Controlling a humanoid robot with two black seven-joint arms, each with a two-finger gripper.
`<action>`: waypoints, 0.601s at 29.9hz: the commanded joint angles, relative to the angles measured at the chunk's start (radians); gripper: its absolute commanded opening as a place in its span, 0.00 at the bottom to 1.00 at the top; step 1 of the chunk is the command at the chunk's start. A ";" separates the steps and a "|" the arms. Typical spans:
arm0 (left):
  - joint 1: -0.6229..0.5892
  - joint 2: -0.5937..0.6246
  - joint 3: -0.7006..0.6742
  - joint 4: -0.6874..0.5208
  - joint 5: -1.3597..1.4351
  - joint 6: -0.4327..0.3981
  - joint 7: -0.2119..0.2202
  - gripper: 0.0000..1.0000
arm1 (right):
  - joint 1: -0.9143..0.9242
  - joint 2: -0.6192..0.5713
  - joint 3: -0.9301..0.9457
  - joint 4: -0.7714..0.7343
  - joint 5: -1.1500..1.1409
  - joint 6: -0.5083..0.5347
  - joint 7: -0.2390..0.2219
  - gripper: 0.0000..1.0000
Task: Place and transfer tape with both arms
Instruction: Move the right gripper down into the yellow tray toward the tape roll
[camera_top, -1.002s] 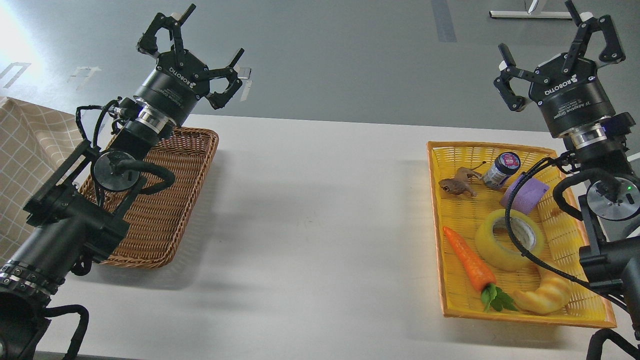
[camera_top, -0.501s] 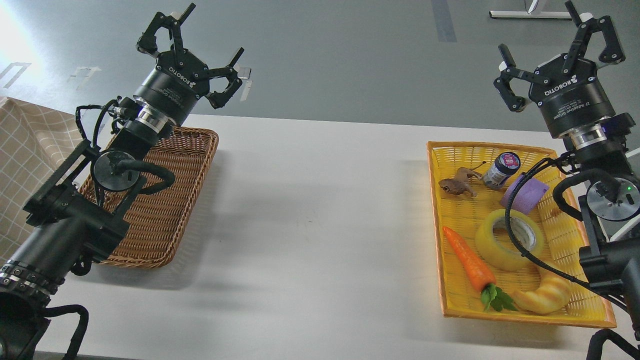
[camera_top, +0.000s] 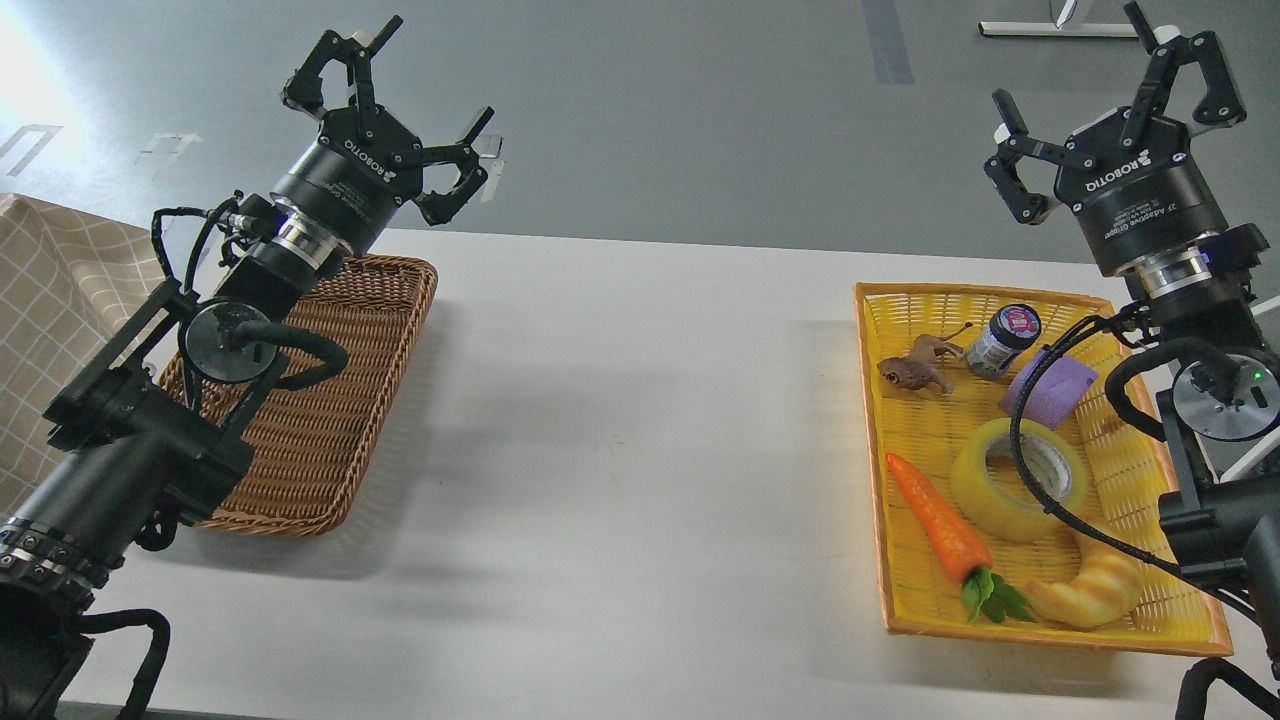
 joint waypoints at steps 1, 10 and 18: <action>-0.003 0.000 0.000 0.000 0.000 0.000 -0.004 0.98 | 0.000 -0.020 -0.004 0.014 -0.010 0.000 -0.009 1.00; -0.001 -0.001 0.000 0.001 0.000 0.000 -0.008 0.98 | 0.002 -0.245 -0.240 0.069 -0.019 0.000 -0.012 1.00; 0.000 -0.001 0.000 0.001 0.002 0.000 -0.008 0.98 | 0.046 -0.460 -0.403 0.137 -0.132 0.000 -0.012 1.00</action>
